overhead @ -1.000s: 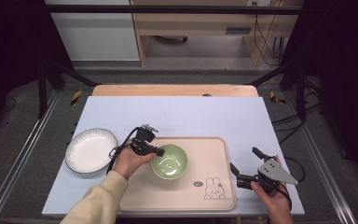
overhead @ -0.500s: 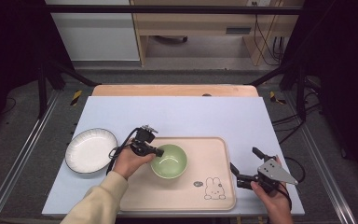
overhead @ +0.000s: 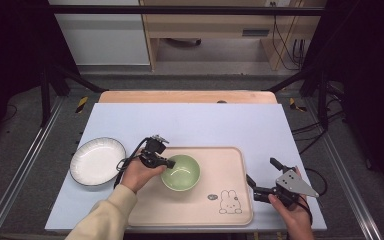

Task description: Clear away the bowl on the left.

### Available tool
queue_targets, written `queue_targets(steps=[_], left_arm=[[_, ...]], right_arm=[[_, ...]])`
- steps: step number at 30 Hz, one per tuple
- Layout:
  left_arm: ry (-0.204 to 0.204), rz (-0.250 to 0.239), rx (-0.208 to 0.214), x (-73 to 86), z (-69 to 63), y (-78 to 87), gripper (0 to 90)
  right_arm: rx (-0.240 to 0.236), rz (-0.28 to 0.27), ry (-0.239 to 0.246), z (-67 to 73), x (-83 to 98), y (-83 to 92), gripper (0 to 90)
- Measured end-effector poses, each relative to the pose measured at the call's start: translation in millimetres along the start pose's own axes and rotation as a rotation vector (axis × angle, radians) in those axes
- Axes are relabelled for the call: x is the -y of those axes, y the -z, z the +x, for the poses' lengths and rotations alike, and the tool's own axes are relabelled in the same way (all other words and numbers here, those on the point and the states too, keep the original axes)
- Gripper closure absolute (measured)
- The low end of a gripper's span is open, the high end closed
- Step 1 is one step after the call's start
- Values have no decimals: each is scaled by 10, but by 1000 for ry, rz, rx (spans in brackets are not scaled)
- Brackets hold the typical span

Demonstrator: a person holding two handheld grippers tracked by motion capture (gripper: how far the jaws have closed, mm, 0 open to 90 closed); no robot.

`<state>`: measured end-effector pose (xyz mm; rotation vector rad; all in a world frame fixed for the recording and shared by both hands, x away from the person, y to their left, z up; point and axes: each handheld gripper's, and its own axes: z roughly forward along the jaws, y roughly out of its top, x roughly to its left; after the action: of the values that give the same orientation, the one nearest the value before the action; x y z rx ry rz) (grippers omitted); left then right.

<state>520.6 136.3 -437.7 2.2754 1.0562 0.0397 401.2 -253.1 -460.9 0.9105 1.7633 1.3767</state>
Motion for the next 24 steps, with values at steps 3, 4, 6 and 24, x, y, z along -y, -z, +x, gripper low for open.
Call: queue_targets(steps=[3, 4, 6, 24], left_arm=[[5, -22, -2, -8, -2, 11, 819], [9, -22, 1, -14, -4, 17, 816], [-2, -23, -12, -16, -21, 13, 808], [-50, -60, -65, -13, -79, 45, 498]], right_arm=[[1, -1, -1, 5, -2, 2, 36], [0, -1, -1, 7, -2, 4, 36], [-1, -1, 0, 10, -3, 4, 36], [-9, 3, 0, 14, 0, -4, 36]])
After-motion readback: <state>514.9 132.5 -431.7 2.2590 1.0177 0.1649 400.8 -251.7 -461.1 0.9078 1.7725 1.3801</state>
